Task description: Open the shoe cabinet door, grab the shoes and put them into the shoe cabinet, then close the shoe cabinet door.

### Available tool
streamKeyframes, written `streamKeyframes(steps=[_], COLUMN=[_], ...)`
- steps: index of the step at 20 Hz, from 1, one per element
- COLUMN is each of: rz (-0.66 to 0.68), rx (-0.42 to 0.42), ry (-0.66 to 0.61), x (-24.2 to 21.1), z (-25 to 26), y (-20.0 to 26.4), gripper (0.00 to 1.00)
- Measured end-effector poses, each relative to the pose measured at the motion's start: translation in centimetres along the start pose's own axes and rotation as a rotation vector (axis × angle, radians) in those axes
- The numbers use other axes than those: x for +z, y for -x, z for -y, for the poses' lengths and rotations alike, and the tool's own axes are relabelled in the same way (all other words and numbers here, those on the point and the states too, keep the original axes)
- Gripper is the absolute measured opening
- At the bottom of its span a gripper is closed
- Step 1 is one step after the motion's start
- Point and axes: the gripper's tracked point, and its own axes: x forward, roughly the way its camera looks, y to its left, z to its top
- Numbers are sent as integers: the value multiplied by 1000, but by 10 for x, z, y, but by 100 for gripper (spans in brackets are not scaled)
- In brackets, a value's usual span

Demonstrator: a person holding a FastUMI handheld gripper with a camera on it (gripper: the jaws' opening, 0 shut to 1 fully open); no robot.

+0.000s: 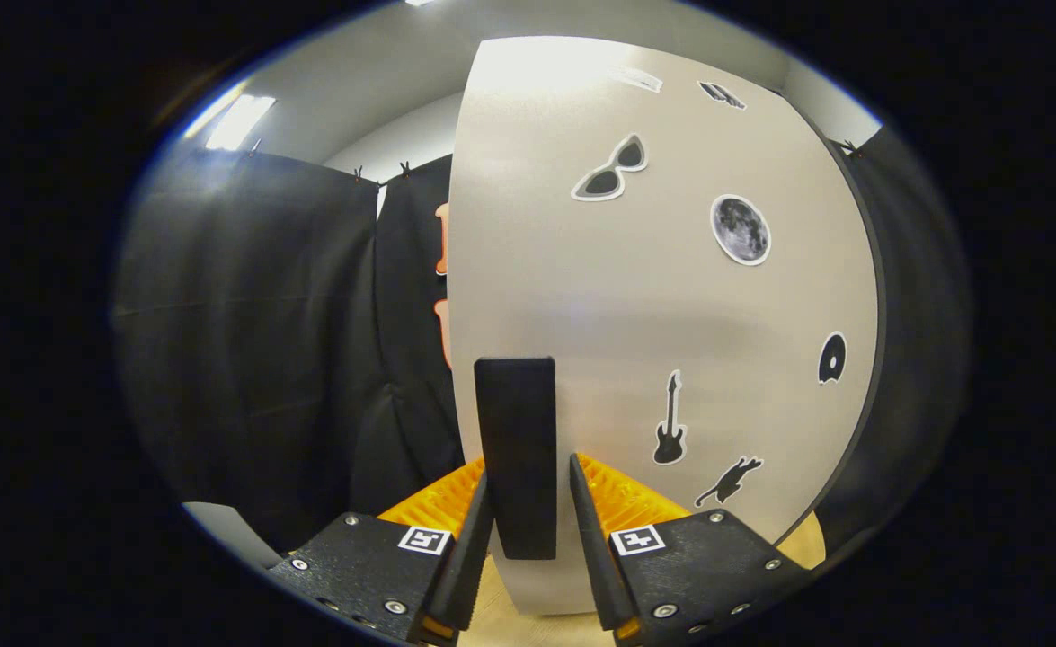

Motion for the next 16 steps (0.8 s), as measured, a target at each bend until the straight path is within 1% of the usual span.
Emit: streamKeyframes(steps=[3,7,16], rz=[5,35,34], rx=[-34,-58,-107], ry=[24,50,11], x=[-1,-2,-4], z=[-1,-2,-3], y=[-4,-8,-19], gripper=[54,58,65])
